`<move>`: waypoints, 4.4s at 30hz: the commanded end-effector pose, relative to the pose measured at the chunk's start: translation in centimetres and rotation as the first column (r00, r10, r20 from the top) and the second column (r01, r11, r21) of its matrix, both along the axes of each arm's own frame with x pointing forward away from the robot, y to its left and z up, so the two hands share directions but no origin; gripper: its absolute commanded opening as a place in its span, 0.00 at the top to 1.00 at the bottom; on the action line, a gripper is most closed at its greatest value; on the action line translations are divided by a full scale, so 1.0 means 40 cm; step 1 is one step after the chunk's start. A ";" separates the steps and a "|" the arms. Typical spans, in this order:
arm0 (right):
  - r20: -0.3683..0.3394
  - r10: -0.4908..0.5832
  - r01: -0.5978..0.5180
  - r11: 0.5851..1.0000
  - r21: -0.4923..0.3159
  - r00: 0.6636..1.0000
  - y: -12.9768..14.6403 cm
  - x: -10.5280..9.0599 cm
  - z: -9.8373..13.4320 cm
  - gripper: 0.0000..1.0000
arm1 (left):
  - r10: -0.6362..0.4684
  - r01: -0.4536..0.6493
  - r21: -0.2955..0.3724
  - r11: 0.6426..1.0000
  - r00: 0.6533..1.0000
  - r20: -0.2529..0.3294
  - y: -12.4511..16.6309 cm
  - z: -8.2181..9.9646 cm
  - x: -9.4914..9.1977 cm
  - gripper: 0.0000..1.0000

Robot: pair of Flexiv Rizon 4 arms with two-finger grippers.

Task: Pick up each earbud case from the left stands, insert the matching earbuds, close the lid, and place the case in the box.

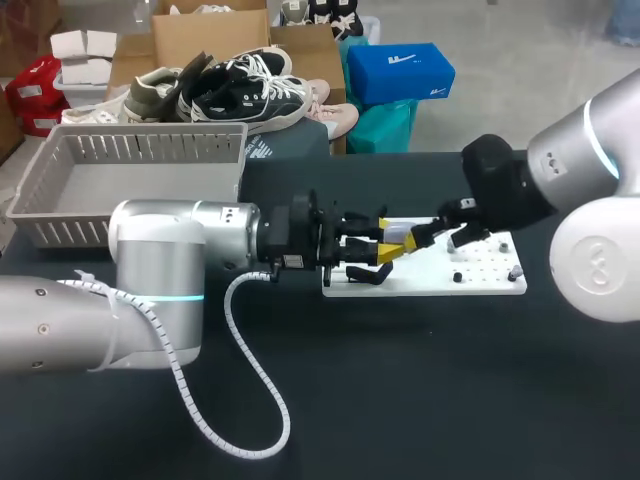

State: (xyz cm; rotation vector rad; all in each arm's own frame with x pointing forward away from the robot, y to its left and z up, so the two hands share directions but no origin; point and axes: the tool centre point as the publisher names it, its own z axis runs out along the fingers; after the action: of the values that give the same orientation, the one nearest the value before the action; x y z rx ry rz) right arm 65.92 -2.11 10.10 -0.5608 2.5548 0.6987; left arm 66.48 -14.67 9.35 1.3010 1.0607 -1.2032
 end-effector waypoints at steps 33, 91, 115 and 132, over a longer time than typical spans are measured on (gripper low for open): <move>0.282 -0.051 0.200 0.823 -0.531 0.958 -0.263 0.010 0.150 0.00 | -0.005 0.005 -0.003 1.000 1.000 0.001 -0.001 -0.004 0.002 1.00; -0.019 -0.150 0.084 0.644 -0.761 0.988 -0.344 0.021 -0.200 0.58 | -0.005 0.005 -0.003 1.000 1.000 0.001 -0.001 -0.004 0.002 1.00; -0.027 -0.154 0.080 0.648 -0.758 0.988 -0.349 0.022 -0.203 0.80 | -0.005 0.005 -0.003 1.000 1.000 0.001 -0.001 -0.004 0.002 1.00; -0.036 -0.150 0.071 0.649 -0.758 0.988 -0.352 0.018 -0.203 1.00 | -0.005 0.005 -0.003 1.000 1.000 0.001 -0.001 -0.004 0.002 1.00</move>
State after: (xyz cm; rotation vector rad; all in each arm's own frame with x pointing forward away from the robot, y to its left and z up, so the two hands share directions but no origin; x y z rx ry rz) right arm 66.81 -16.11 1.96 -0.6147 2.8765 -0.4658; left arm 66.44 -14.71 9.33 1.3019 1.0601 -1.2043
